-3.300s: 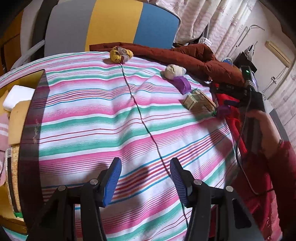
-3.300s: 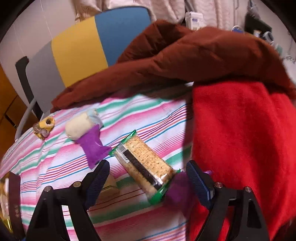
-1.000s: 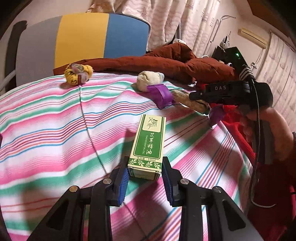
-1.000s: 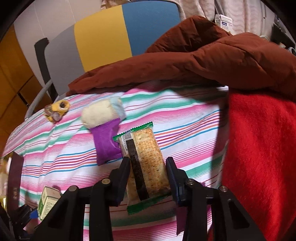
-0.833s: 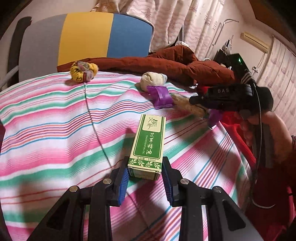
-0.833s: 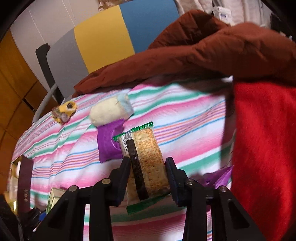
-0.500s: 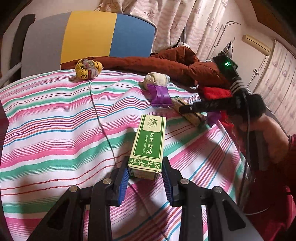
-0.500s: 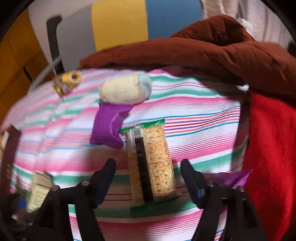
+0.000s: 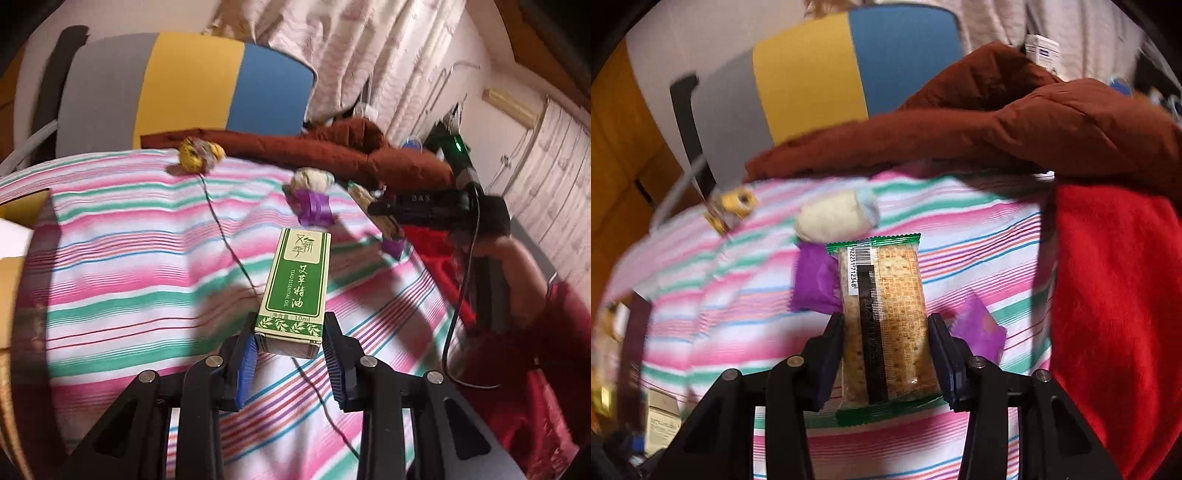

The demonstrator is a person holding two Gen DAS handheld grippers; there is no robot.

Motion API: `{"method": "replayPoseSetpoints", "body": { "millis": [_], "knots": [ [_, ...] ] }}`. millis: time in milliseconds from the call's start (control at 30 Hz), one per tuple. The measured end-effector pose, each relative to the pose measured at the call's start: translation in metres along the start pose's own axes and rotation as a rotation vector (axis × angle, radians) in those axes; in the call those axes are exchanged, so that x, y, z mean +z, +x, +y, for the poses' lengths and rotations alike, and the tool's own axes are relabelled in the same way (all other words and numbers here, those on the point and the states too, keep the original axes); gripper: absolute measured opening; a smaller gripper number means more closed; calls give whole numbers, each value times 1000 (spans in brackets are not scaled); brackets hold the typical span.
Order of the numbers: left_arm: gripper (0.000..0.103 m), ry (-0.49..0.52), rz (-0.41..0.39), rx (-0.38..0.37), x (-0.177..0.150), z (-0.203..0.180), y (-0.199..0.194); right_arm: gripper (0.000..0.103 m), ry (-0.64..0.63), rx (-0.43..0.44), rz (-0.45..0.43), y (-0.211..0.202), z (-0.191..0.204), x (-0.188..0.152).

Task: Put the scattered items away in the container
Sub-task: 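Carry the cracker packet and green box over the gold box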

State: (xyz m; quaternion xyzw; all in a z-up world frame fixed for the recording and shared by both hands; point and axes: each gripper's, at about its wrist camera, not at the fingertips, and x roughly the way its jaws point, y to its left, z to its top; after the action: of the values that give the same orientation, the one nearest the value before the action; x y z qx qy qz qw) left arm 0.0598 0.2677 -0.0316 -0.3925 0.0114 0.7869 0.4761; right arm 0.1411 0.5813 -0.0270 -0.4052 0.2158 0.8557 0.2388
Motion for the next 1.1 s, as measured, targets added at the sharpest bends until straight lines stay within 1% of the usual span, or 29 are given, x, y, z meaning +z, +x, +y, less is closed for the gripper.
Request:
{"method": "replayPoseSetpoints", "body": {
  "millis": [67,100,133,233,400,500,633,733,900,967,1033,1100],
  "knots": [
    [33,-24,-12,3,-1,6,-12,46,33,60,-14,-9,8,-2],
    [33,-37,-17,5,-2,9,-18,45,35,93,-12,-13,16,-4],
    [33,-46,-23,8,-4,12,-24,46,26,108,-9,-15,26,-7],
    [33,-49,-42,25,-8,19,-43,46,-24,144,-2,-21,58,-15],
    [33,-47,-84,70,-17,33,-79,46,-101,248,20,-30,114,-32],
    [33,-90,-112,106,-21,52,-102,46,-171,321,31,-38,160,-45],
    [33,-158,-150,161,-30,83,-132,46,-236,402,52,-44,210,-60],
    [33,-197,-168,210,-38,104,-150,46,-265,444,75,-44,244,-70],
    [33,-261,-184,283,-57,135,-174,46,-290,504,124,-42,288,-89],
    [33,-276,-181,318,-63,145,-180,46,-300,519,145,-40,305,-96],
    [33,-291,-172,336,-68,155,-185,46,-313,535,168,-37,322,-104],
    [33,-308,-150,361,-72,166,-188,46,-329,549,191,-34,337,-110]
  ]
}}
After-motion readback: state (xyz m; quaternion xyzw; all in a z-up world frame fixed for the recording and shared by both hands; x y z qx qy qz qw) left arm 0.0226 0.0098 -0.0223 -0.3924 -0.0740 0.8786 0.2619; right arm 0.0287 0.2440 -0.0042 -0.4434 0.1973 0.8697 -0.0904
